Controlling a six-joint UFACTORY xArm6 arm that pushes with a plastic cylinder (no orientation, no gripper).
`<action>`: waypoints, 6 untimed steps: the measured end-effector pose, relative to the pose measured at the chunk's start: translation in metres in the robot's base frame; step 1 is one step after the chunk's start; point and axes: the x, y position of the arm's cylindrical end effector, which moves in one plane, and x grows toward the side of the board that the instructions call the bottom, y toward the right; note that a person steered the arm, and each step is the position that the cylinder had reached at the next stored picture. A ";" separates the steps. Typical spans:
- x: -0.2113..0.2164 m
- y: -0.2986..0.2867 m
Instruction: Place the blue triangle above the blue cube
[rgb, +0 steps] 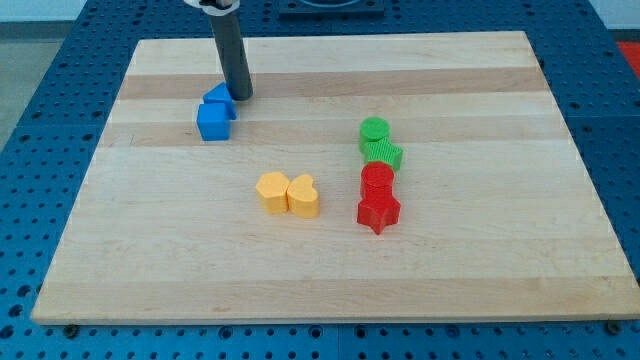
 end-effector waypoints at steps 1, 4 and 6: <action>0.001 -0.006; -0.028 -0.002; -0.012 -0.012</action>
